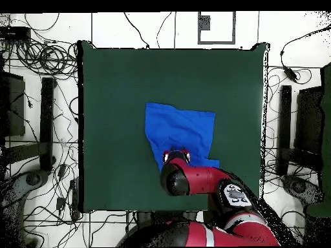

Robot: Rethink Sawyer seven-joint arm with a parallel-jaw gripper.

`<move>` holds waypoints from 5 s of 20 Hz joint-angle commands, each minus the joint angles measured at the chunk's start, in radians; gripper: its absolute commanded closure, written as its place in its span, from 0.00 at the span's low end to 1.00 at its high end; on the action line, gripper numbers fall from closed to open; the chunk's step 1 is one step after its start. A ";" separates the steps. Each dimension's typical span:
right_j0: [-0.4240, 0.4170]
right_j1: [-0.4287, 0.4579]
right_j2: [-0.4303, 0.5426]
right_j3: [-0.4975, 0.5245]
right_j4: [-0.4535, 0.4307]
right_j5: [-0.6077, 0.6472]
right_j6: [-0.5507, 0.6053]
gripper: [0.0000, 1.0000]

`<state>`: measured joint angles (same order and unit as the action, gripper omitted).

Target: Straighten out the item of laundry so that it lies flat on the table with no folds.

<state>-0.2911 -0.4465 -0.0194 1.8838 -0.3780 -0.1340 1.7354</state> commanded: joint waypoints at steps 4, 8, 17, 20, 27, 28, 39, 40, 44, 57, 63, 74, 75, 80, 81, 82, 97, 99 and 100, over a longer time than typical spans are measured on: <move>0.002 0.074 0.074 -0.066 -0.010 -0.048 0.127 1.00; 0.002 0.078 0.073 -0.066 -0.012 -0.057 0.128 1.00; 0.020 0.067 0.054 -0.051 0.006 -0.049 0.140 1.00; 0.017 0.021 0.065 -0.012 0.009 -0.020 0.145 1.00; -0.026 -0.074 0.108 0.072 -0.001 0.040 0.141 1.00; -0.027 -0.070 0.110 0.069 0.001 0.041 0.140 1.00; -0.025 -0.063 0.115 0.057 0.015 0.054 0.134 1.00; -0.024 -0.061 0.114 0.054 0.015 0.053 0.134 1.00; -0.020 -0.052 0.113 0.048 0.015 0.044 0.135 1.00; -0.006 -0.123 0.125 0.116 0.044 0.080 0.163 1.00; -0.003 -0.195 0.138 0.170 0.069 0.125 0.173 1.00; 0.008 -0.198 0.134 0.176 0.094 0.122 0.172 1.00; 0.009 -0.197 0.133 0.176 0.095 0.121 0.172 1.00; 0.010 -0.187 0.132 0.167 0.099 0.118 0.168 1.00; 0.009 -0.185 0.133 0.167 0.098 0.114 0.167 1.00; 0.008 -0.179 0.134 0.163 0.096 0.109 0.166 1.00; 0.017 -0.186 0.131 0.169 0.108 0.114 0.173 1.00; 0.016 -0.185 0.132 0.169 0.108 0.112 0.173 1.00; 0.017 -0.186 0.131 0.168 0.109 0.114 0.173 1.00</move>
<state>-0.3105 -0.6645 -0.0020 2.0277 -0.3255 -0.0991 1.7354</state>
